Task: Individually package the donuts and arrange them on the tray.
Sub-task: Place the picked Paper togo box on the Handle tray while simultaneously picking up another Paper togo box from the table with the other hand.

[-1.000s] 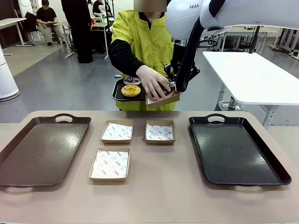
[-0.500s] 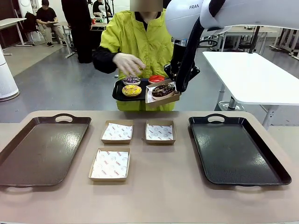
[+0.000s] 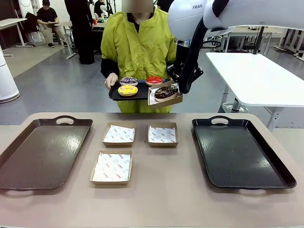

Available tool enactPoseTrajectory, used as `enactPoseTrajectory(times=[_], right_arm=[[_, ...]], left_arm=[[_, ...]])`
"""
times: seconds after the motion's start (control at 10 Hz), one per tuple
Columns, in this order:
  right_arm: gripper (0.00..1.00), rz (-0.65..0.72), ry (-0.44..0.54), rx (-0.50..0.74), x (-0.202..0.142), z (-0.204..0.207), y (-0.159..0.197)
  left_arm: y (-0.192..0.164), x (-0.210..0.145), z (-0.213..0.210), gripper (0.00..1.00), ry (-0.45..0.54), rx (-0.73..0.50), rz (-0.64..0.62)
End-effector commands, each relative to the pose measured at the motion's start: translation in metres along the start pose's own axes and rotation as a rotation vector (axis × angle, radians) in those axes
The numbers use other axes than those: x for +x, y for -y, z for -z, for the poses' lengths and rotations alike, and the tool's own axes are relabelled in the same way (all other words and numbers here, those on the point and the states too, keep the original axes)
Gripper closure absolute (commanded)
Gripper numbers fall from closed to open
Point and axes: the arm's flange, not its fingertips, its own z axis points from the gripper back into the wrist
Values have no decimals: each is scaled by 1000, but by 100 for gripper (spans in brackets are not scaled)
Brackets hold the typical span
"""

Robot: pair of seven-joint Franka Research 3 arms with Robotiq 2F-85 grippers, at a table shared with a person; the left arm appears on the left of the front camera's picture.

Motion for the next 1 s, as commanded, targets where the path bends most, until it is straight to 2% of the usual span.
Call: enactPoseTrajectory(times=[0.0,0.4,0.6,0.9], right_arm=[[100,3,7,5,-5,2,4],[99,0,0,0,0,0,0],[99,-78,10,-11,-30,-20,34],[99,-40,-3,9,-71,-38,103]], left_arm=[[1,-1,-2,0,6,-12,0],[0,0,0,0,0,0,0],[36,-4,25,0,-57,210,20],[96,-8,80,0,-173,457,40]])
